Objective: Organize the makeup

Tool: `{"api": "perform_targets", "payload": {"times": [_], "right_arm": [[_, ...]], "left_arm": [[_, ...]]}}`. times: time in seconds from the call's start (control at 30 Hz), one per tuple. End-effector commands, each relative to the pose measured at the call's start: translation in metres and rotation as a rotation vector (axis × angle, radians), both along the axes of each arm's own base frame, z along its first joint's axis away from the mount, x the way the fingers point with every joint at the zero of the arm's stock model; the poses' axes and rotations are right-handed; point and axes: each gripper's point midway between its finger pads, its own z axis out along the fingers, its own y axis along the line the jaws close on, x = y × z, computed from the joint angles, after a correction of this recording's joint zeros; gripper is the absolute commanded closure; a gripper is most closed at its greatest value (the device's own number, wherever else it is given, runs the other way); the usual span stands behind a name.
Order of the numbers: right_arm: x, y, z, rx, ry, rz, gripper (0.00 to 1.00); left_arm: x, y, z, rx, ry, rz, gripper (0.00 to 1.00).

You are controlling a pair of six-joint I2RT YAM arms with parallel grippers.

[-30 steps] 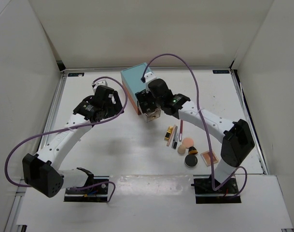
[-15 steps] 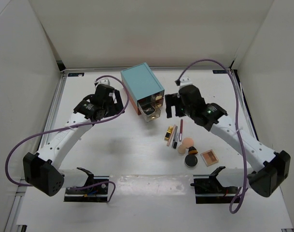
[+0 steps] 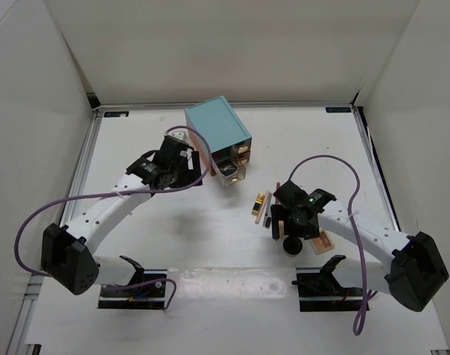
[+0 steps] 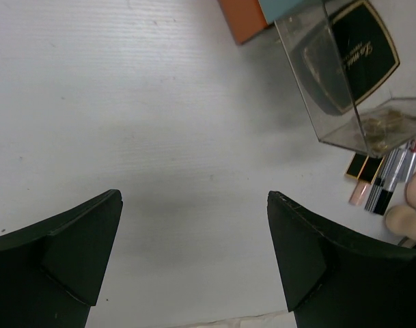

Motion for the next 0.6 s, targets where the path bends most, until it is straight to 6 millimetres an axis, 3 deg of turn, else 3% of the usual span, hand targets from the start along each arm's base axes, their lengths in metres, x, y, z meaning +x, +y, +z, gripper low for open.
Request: {"api": "perform_targets", "payload": {"times": [0.0, 0.27, 0.37, 0.43, 0.5, 0.57], "right_arm": [[-0.005, 0.004, -0.009, 0.032, 0.008, -0.05, 0.01], [-0.012, 0.001, -0.038, 0.033, 0.024, -0.072, 0.05], [-0.006, -0.004, -0.039, 0.012, -0.01, -0.083, 0.17], [-0.001, -0.009, -0.038, -0.011, -0.041, -0.088, 0.4], [0.0, -0.009, -0.036, -0.009, -0.051, -0.084, 0.54], [0.002, -0.002, -0.026, 0.02, -0.058, -0.067, 0.6]], "left_arm": [[-0.014, -0.02, -0.011, -0.019, 0.034, -0.057, 0.02], [-0.038, -0.046, -0.022, -0.077, 0.066, -0.137, 0.02], [-0.046, -0.053, -0.029, -0.067, 0.089, -0.153, 0.02], [-0.049, -0.056, -0.029, -0.057, 0.089, -0.157, 0.02], [-0.048, -0.059, -0.026, -0.052, 0.079, -0.157, 0.02], [-0.047, -0.06, -0.022, -0.051, 0.073, -0.159, 0.02]]}}
